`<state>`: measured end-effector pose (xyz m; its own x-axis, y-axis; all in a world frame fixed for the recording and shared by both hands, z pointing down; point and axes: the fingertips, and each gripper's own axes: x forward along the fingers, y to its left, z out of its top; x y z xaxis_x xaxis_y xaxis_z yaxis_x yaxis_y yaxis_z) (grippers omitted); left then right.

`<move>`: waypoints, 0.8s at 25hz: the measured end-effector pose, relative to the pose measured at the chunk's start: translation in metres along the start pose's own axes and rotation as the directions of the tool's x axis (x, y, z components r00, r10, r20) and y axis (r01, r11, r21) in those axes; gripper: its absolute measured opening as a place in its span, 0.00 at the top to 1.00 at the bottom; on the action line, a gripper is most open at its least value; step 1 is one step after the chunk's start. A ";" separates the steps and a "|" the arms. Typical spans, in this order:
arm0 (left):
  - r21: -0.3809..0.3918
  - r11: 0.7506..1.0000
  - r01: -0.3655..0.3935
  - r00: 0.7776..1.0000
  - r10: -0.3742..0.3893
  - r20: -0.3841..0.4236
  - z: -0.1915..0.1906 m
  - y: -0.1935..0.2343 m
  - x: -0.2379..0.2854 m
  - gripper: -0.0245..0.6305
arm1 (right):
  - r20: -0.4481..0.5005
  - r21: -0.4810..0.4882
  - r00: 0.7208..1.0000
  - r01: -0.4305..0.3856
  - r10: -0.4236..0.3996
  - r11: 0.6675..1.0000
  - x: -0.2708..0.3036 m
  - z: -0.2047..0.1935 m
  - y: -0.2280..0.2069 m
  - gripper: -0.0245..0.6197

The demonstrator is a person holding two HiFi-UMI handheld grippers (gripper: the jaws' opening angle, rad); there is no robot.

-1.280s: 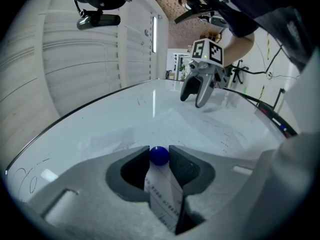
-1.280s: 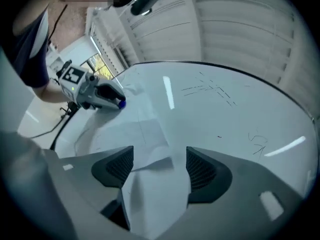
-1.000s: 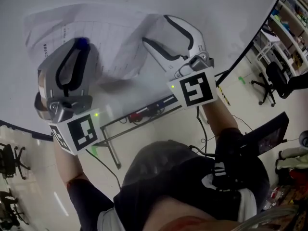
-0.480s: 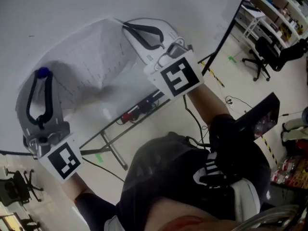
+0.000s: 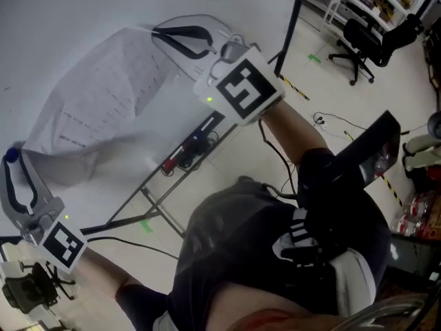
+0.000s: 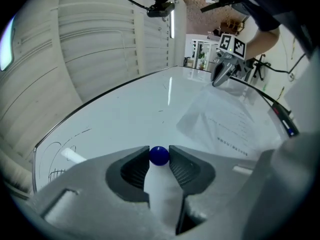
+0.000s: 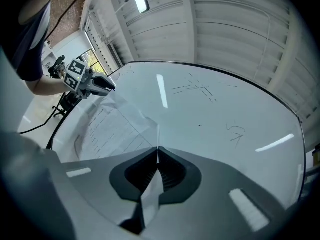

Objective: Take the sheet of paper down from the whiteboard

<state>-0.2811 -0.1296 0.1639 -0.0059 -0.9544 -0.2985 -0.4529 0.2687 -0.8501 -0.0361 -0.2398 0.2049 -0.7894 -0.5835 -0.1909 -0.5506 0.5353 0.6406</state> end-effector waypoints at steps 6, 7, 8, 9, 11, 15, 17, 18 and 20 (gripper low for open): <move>-0.019 0.999 0.042 0.996 -0.044 -0.073 -0.029 0.011 0.035 0.77 | -0.105 0.131 0.993 -0.035 0.049 0.991 0.004 -0.029 -0.007 0.96; -0.021 0.999 0.032 0.998 -0.033 -0.055 -0.032 0.022 0.030 0.77 | -0.127 0.125 0.990 -0.049 0.065 0.991 0.005 -0.027 0.001 0.96; -0.021 0.999 0.024 0.999 -0.025 -0.046 -0.032 0.031 0.023 0.77 | -0.146 0.121 0.986 -0.062 0.079 0.991 0.002 -0.025 0.007 0.96; -0.018 1.000 0.018 0.999 -0.019 -0.049 -0.029 0.038 0.016 0.77 | -0.160 0.119 0.983 -0.074 0.093 0.990 -0.003 -0.023 0.011 0.96; -0.011 1.000 0.008 0.997 -0.009 -0.074 -0.022 0.045 0.006 0.77 | -0.164 0.121 0.979 -0.106 0.125 0.987 -0.013 -0.018 0.012 0.96; -0.046 0.999 0.023 0.992 -0.029 -0.124 -0.019 0.050 0.008 0.77 | -0.132 0.134 0.970 -0.184 0.202 0.974 -0.015 -0.008 0.008 0.96; -0.084 0.996 0.042 0.988 -0.054 -0.147 -0.019 0.050 0.015 0.77 | -0.116 0.143 0.966 -0.212 0.229 0.967 -0.013 -0.007 0.003 0.96; -0.104 0.993 0.053 0.987 -0.069 -0.148 -0.019 0.051 0.021 0.77 | -0.113 0.149 0.964 -0.222 0.240 0.964 -0.011 -0.008 0.000 0.96; -0.143 0.987 0.069 0.989 -0.087 -0.123 -0.020 0.057 0.029 0.77 | -0.111 0.158 0.959 -0.240 0.259 0.958 -0.003 -0.009 -0.003 0.96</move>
<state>-0.3249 -0.1447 0.1155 -0.0764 -0.9829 -0.1677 -0.5753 0.1808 -0.7977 -0.0295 -0.2452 0.2107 -0.8697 -0.4892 0.0658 -0.3805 0.7494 0.5418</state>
